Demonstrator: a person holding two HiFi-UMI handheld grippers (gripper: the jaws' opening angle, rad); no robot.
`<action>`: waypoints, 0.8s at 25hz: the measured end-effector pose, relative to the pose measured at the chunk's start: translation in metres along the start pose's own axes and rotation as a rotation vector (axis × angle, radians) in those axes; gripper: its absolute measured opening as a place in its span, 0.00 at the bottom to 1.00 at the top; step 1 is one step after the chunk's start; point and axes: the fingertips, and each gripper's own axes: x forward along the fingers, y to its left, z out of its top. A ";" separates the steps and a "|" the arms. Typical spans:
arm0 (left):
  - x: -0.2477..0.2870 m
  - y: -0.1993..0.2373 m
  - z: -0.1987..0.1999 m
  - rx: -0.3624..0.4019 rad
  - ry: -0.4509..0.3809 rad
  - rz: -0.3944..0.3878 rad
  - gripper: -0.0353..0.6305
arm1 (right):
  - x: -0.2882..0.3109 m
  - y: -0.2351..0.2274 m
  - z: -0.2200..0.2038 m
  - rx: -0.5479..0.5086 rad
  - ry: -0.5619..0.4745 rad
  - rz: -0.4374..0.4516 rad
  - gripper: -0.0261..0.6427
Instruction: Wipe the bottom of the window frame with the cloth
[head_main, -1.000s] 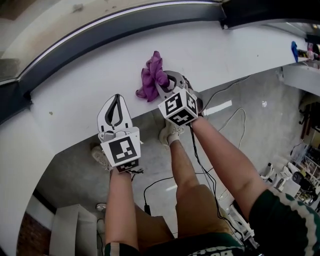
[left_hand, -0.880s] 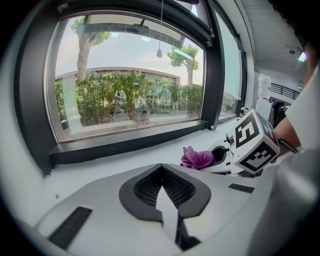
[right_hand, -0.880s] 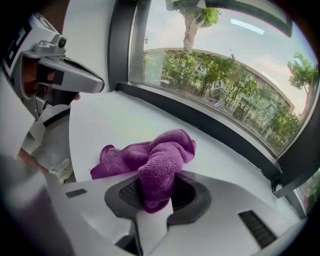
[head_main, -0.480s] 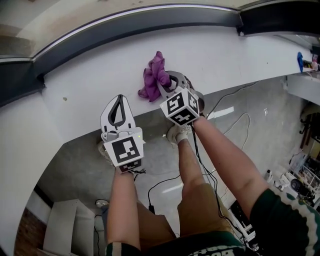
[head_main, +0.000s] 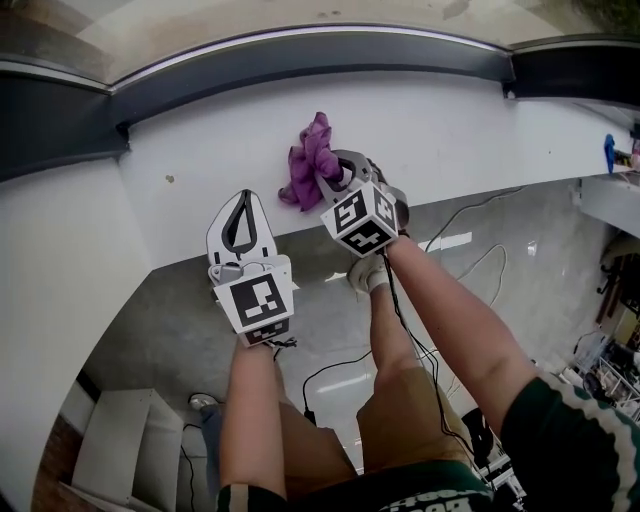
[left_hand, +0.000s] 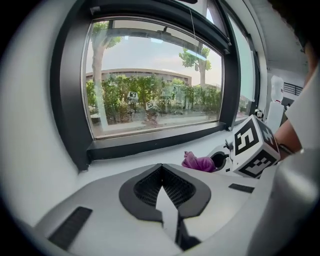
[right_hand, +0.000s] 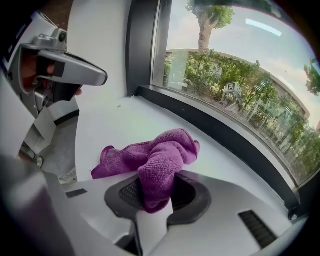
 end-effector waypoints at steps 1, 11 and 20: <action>-0.002 0.005 0.000 -0.004 0.001 0.006 0.06 | 0.002 0.005 0.005 -0.006 -0.002 0.008 0.19; -0.025 0.064 -0.013 -0.027 0.012 0.070 0.06 | 0.024 0.051 0.052 -0.052 -0.023 0.069 0.19; -0.043 0.099 -0.022 -0.043 0.014 0.103 0.06 | 0.041 0.084 0.085 -0.081 -0.045 0.104 0.19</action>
